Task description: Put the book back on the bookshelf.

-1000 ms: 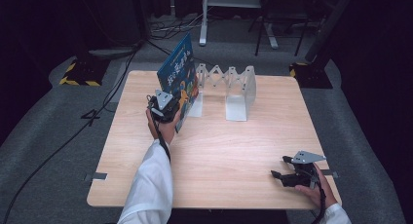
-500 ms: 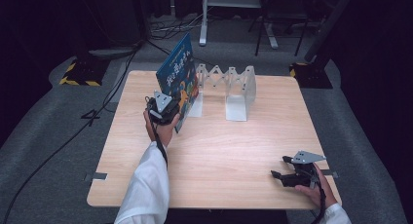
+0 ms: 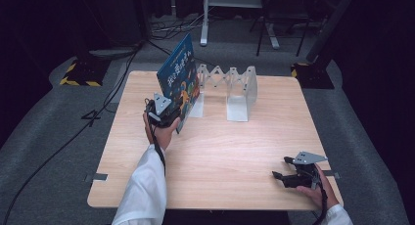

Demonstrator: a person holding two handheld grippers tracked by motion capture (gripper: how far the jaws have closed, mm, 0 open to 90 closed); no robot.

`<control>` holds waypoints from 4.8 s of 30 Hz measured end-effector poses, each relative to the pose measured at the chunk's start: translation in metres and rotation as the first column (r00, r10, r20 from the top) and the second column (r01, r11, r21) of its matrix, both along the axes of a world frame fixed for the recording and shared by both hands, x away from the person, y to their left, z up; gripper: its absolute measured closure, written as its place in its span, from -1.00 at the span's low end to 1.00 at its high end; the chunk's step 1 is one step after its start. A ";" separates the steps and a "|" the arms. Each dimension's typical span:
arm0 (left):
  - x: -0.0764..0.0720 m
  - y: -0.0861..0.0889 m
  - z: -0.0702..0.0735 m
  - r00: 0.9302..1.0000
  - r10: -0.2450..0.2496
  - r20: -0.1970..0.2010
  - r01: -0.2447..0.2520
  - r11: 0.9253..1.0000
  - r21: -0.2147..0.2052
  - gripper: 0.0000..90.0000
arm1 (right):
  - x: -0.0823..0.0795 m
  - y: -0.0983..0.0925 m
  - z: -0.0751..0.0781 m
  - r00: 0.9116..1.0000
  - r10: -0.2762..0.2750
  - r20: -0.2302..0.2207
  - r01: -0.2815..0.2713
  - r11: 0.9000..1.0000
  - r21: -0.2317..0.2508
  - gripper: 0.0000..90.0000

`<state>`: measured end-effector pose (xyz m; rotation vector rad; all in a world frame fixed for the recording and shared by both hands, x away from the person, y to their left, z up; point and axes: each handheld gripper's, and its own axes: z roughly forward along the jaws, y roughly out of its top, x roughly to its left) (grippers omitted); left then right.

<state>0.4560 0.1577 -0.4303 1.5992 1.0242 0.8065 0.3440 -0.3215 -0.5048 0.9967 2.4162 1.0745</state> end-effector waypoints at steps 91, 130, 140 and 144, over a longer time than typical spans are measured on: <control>-0.116 0.049 -0.033 0.910 -0.169 -0.379 0.335 0.838 0.430 -0.63 | -0.003 -0.001 0.000 1.000 -0.031 0.003 0.031 0.999 -0.006 -0.56; -0.137 0.091 -0.074 0.850 -0.189 -0.493 0.323 0.925 0.202 -0.65 | -0.003 -0.001 0.000 0.999 -0.040 0.004 0.040 0.999 -0.005 -0.57; -0.137 0.091 -0.075 0.852 -0.186 -0.489 0.318 0.926 0.203 -0.66 | -0.003 -0.001 0.000 0.999 -0.038 0.002 0.038 0.999 -0.005 -0.57; -0.137 0.091 -0.075 0.852 -0.186 -0.490 0.318 0.926 0.203 -0.66 | -0.003 -0.001 0.000 0.999 -0.038 0.002 0.038 0.999 -0.005 -0.57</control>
